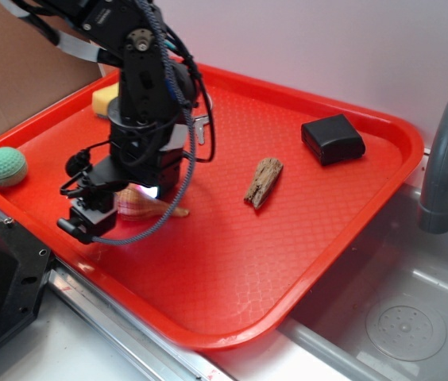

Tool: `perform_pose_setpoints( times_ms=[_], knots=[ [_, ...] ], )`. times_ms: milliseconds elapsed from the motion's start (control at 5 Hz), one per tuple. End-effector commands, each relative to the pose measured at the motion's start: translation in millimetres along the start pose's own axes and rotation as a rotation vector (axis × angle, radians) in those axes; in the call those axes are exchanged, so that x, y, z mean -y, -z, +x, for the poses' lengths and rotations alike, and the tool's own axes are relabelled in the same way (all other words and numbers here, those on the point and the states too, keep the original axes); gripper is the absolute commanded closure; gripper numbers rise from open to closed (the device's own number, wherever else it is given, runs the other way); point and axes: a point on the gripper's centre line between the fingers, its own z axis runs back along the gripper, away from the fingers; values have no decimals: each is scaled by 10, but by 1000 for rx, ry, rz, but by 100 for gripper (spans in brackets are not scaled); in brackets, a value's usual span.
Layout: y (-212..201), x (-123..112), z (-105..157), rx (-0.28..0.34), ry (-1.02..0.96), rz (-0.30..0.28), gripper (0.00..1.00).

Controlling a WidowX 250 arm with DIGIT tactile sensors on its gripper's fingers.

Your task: Grab the shell.

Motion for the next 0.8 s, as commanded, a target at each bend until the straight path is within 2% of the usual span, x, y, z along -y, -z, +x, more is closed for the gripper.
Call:
perform_pose_setpoints(
  times_ms=[0, 400, 600],
  knots=[
    [196, 186, -22, 21, -30, 8, 100],
    [161, 184, 35, -3, -59, 29, 100],
    [33, 195, 91, -1, -141, 31, 100]
  ],
)
